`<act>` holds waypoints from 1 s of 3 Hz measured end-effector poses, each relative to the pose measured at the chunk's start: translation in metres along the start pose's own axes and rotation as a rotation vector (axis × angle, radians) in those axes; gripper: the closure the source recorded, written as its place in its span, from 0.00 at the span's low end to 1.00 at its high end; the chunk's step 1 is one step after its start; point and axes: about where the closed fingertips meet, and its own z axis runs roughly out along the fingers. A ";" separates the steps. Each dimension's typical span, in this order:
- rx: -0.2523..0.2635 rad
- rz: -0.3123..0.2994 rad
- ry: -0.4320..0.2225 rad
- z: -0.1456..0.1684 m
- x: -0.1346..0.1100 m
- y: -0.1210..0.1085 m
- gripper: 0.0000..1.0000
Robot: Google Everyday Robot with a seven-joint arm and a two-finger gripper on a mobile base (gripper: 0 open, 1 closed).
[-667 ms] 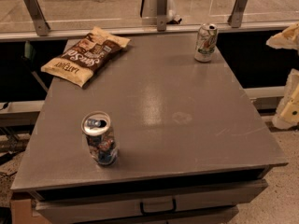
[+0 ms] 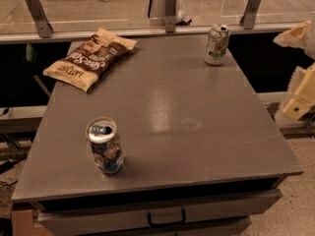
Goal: Move 7up can near brown chip bag
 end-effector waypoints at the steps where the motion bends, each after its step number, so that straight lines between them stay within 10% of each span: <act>1: 0.041 0.004 -0.135 0.029 -0.014 -0.047 0.00; 2: 0.096 0.041 -0.307 0.058 -0.033 -0.104 0.00; 3: 0.096 0.040 -0.307 0.058 -0.033 -0.104 0.00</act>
Offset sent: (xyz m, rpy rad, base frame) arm 0.1839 0.0225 -0.0049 0.4443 -0.2634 -0.0005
